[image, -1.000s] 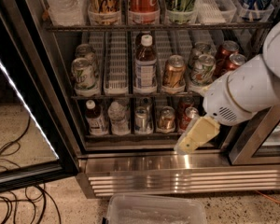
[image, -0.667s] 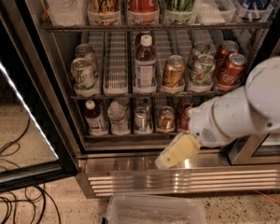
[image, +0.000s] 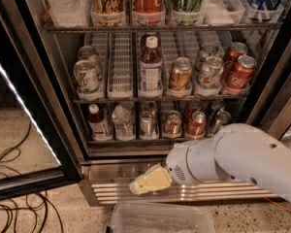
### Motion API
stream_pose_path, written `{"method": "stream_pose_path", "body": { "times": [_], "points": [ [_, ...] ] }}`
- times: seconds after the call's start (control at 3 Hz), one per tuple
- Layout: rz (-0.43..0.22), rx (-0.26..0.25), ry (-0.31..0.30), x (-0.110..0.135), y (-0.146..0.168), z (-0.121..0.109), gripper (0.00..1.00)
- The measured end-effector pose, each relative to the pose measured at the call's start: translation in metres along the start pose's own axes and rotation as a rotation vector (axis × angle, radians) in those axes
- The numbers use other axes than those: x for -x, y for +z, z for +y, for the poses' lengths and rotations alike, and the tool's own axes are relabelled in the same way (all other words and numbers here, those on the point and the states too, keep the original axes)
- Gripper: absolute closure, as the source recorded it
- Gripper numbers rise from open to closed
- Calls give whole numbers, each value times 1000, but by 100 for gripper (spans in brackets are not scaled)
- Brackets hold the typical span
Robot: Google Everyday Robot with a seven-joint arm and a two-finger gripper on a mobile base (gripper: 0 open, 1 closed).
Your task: Pick redbull can from bottom shelf of fridge
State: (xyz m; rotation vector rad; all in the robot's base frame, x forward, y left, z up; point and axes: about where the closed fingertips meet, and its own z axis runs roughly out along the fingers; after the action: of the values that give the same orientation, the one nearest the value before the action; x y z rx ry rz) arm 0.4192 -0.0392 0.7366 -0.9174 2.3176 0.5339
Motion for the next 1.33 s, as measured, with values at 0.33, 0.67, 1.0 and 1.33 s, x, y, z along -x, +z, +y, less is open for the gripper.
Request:
{"method": "stream_pose_path", "body": {
  "times": [0.33,0.67,1.0,1.33],
  "points": [
    [-55,-55,5,14,-1,-12,0],
    [-55,-55,5,14,-1,-12,0],
    [-103,-71,46,19,15,-15,0],
    [-137,-43,185,2,62,6,0]
  ]
}}
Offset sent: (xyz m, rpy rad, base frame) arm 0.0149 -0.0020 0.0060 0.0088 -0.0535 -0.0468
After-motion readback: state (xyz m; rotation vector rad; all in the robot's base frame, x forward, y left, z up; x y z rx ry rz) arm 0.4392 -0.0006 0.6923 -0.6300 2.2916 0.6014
